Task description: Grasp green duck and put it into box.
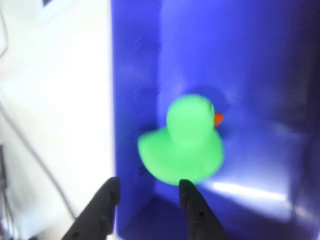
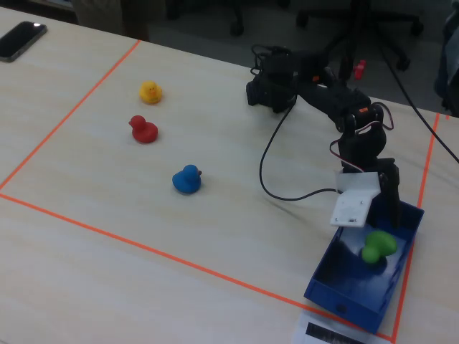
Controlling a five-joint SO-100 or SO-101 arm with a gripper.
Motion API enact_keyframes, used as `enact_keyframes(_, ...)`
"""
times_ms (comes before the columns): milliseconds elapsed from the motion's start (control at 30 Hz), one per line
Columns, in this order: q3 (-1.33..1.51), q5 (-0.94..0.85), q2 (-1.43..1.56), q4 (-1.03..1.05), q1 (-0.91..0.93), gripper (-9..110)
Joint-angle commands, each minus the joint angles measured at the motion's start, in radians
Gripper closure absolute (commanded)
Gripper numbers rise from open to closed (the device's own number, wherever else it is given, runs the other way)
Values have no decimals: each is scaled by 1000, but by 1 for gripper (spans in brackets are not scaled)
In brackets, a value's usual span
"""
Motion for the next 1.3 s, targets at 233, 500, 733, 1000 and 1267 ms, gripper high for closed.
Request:
enact_keyframes(233,141,-32,410,64,117,101)
enact_keyframes(500,1101,-313,1267,-135,236,101)
enact_keyframes(733,1993,-537,1916,-379,411,101)
enact_keyframes(1000,2565,-609,2376,-411,571,101)
enact_keyframes(1267,2717,-676,2660,-81,618,101)
